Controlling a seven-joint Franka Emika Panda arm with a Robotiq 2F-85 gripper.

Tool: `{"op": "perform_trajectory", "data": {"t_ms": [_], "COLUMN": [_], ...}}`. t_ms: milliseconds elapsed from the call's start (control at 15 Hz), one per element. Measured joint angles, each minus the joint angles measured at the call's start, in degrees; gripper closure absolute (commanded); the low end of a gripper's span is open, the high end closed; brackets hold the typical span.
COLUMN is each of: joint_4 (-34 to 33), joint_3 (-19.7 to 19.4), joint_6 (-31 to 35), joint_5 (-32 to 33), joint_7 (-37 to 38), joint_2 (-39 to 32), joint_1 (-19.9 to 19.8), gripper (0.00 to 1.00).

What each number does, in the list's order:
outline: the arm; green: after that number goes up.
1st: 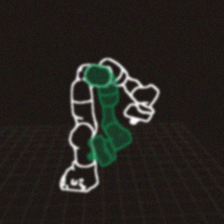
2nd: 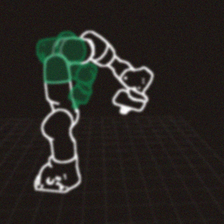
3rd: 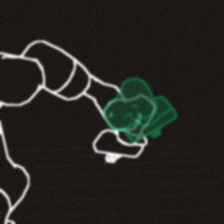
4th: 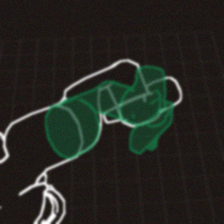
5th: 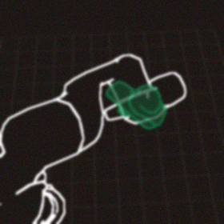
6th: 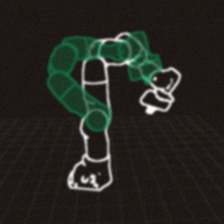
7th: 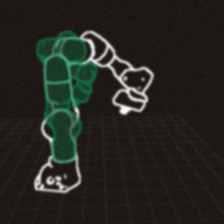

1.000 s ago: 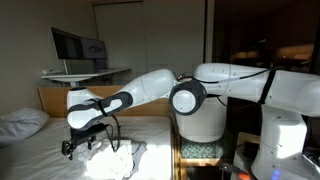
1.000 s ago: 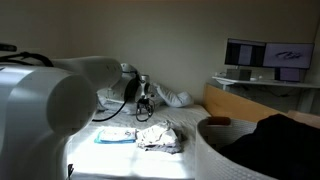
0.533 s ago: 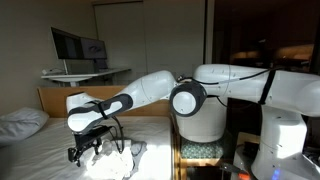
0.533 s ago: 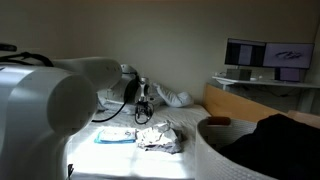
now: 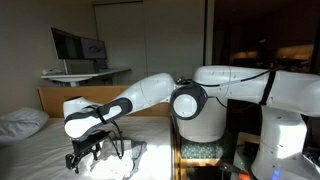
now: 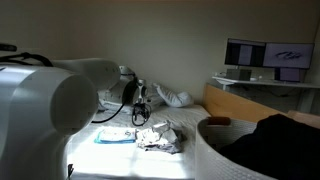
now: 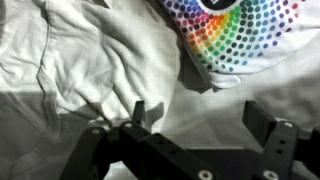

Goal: Put the things on the bed in the laundry hamper

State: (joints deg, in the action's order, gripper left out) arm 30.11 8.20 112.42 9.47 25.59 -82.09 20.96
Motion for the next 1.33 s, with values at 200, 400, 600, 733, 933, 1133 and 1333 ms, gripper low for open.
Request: {"op": "perform_trajectory", "data": {"t_ms": [200,400,600,733,933,1133,1333], "joint_4": [-0.09,0.29,1.20,2.28,3.97,5.46,5.82], "joint_3": [-0.64,-6.88,-11.82,-13.21,-14.12,-14.29,-14.37], "joint_6": [0.33,0.32,-0.45,-1.12,-2.33,-2.40,-2.40], "joint_5": [0.09,-0.09,0.00,0.04,0.07,0.07,0.07], "joint_7": [2.80,9.92,17.21,20.04,22.69,23.98,24.76], "joint_2": [-1.70,-2.66,-3.05,-3.23,-3.43,-3.51,-3.51], "joint_1": [1.28,3.70,5.36,5.72,5.71,5.37,5.32], "gripper": [0.00,0.00,0.00,0.00,0.00,0.00,0.00]}}
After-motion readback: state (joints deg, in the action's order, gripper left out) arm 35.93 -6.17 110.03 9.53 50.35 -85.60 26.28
